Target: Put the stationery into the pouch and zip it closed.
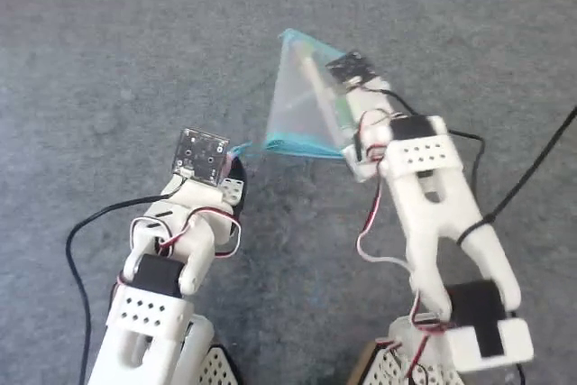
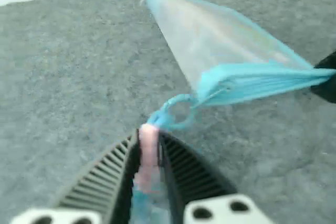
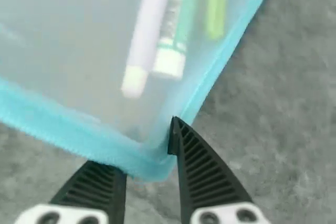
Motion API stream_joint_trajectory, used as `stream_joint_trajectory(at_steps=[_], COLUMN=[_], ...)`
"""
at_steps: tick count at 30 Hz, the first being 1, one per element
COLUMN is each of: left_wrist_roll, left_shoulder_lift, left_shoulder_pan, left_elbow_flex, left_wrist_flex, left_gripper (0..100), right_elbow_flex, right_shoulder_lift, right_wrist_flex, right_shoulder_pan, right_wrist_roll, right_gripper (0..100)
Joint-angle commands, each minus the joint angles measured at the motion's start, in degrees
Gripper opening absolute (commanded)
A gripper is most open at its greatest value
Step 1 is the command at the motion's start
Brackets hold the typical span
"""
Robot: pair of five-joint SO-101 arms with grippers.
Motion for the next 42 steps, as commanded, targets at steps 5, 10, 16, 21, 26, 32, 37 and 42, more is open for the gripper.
stream_joint_trajectory(at_steps=[5, 10, 16, 21, 26, 32, 37, 42], left_wrist_roll=[-0.79, -0.88, -0.88, -0.88, -0.88, -0.88, -0.62, -0.44], left_shoulder_lift=[-0.97, -1.05, -1.05, -1.05, -1.05, -1.05, -1.23, -8.53], left_shoulder_pan=[-3.87, -2.9, -0.53, -0.18, -0.18, -0.09, -0.35, -0.62], left_elbow_flex=[0.22, 0.92, 1.98, 2.24, 2.24, 3.12, 6.64, 6.9], left_wrist_flex=[-1.41, -1.58, -1.58, -1.58, -1.58, -1.76, -9.23, -6.51], left_gripper=[1, 6, 17, 17, 17, 17, 18, 18], right_elbow_flex=[-4.92, -4.92, -2.81, 5.01, 12.31, 21.98, 32.35, 44.04], right_shoulder_lift=[2.95, 0.84, -8.48, -20.79, -33.8, -47.43, -60.18, -74.86], right_wrist_flex=[-0.13, 3.03, 12.62, 12.53, 12.35, 12.0, 9.19, 6.73], right_shoulder_pan=[12.79, 12.09, 6.11, 3.12, 1.8, -2.33, -2.15, 0.31], right_wrist_roll=[0.0, 0.09, 0.18, -0.97, -1.32, -0.79, -0.35, -0.26], right_gripper=[0.7, 0.9, 1.0, 9.9, 26.7, 31.3, 15.6, 0.5])
